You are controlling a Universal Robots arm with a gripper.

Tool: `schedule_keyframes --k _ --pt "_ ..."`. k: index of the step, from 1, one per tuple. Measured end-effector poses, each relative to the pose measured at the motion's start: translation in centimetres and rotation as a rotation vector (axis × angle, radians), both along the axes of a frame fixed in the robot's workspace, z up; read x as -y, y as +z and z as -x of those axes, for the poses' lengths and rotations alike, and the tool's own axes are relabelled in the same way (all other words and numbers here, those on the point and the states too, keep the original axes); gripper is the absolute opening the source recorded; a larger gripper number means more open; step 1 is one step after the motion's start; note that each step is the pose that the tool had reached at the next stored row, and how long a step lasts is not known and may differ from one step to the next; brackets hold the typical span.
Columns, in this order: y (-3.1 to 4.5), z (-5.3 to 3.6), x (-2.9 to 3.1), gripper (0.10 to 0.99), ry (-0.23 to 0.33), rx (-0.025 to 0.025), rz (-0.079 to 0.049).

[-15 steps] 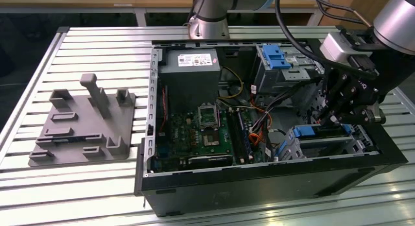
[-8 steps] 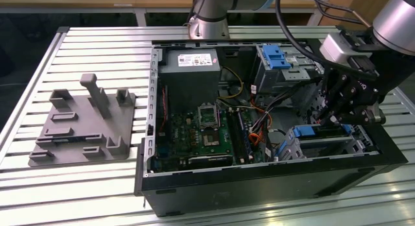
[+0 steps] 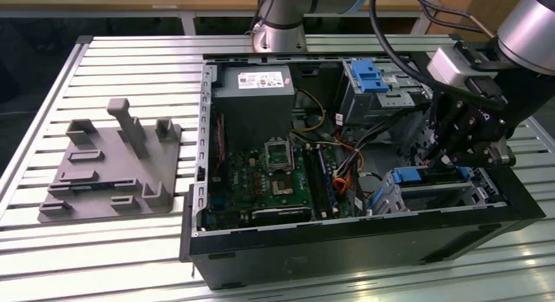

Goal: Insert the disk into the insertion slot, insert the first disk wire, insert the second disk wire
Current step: 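Insert the second disk wire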

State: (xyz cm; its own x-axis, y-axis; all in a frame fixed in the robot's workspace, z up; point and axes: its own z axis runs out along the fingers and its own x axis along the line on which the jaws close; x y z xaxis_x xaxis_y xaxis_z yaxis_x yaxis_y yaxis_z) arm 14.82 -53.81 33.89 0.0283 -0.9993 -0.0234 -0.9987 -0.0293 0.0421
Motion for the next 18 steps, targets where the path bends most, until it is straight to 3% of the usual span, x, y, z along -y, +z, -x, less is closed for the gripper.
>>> schedule_keyframes --k 18 --pt "-0.38 -0.06 0.0 0.196 0.0 0.0 0.006"
